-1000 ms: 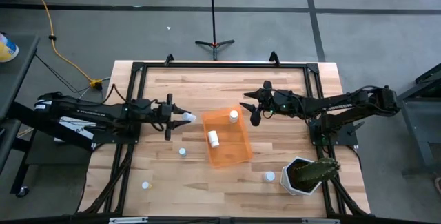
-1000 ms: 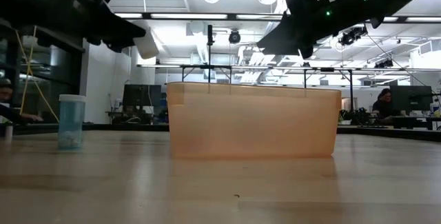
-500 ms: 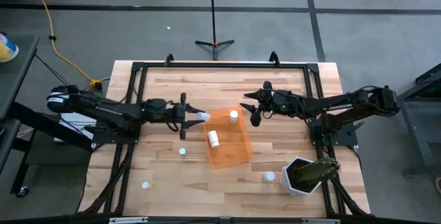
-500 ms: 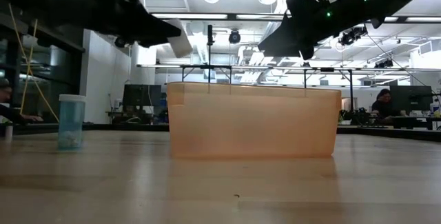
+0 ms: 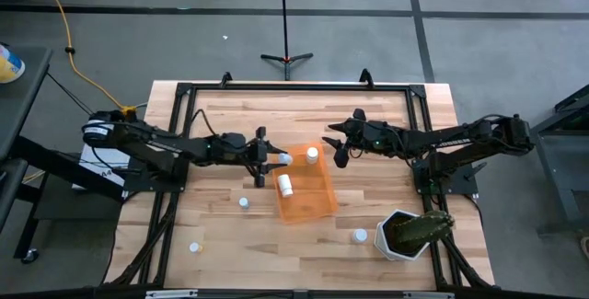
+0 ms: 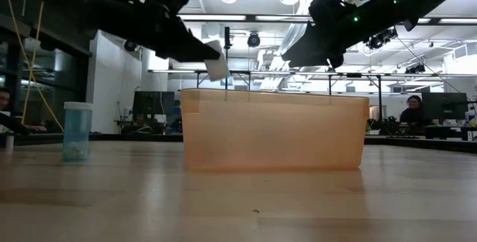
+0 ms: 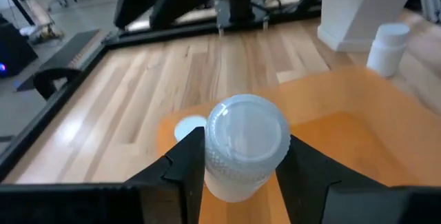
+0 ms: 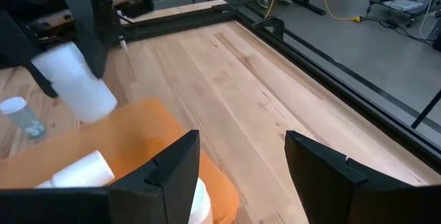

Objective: Pick and place pill bottles into a basket
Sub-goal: Put the small white pill bottle into the bin, then put the blue pill bottle into the bin

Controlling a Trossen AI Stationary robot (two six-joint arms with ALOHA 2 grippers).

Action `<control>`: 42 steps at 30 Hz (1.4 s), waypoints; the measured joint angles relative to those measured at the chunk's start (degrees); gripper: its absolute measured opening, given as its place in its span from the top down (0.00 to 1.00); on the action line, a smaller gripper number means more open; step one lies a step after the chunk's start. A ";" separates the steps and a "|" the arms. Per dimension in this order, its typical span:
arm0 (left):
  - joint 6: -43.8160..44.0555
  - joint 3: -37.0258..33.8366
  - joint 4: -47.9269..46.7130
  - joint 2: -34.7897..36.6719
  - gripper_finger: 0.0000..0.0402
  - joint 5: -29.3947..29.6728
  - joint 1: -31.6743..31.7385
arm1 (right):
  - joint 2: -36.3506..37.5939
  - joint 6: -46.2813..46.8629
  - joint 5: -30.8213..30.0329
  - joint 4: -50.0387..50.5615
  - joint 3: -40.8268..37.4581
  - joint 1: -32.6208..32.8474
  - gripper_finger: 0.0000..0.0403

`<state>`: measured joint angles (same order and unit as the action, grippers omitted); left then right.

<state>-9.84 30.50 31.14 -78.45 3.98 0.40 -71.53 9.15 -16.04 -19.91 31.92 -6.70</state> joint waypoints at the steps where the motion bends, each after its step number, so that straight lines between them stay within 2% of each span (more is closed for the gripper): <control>1: 0.03 0.00 0.06 -0.60 0.54 0.94 0.00 | 0.00 -0.01 0.02 0.01 0.00 0.00 0.49; 5: 1.01 0.00 0.30 -3.11 0.52 4.00 0.08 | 0.01 -0.05 0.05 0.36 0.00 -0.02 0.49; 9: 2.31 0.02 0.58 -5.04 0.55 4.20 1.78 | 0.01 -0.10 0.06 0.44 0.00 -0.01 0.49; 17: 5.07 0.00 -0.05 -8.89 0.52 2.26 4.77 | 0.00 -0.12 0.07 0.66 0.00 -0.01 0.49; 24: 7.14 0.00 -0.27 -10.37 0.54 -2.65 6.12 | 0.00 -0.12 0.07 0.74 0.00 0.00 0.49; 34: 7.33 0.00 -1.36 -10.37 0.38 -2.62 6.10 | 0.00 -0.14 0.09 0.82 0.00 -0.02 0.49; 42: 5.78 0.00 -1.31 -9.28 0.39 -2.52 6.08 | 0.00 -0.14 0.09 0.86 0.00 -0.02 0.49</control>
<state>-4.06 30.50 29.82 -87.73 1.46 6.48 -71.53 9.02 -15.94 -19.05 31.92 -6.72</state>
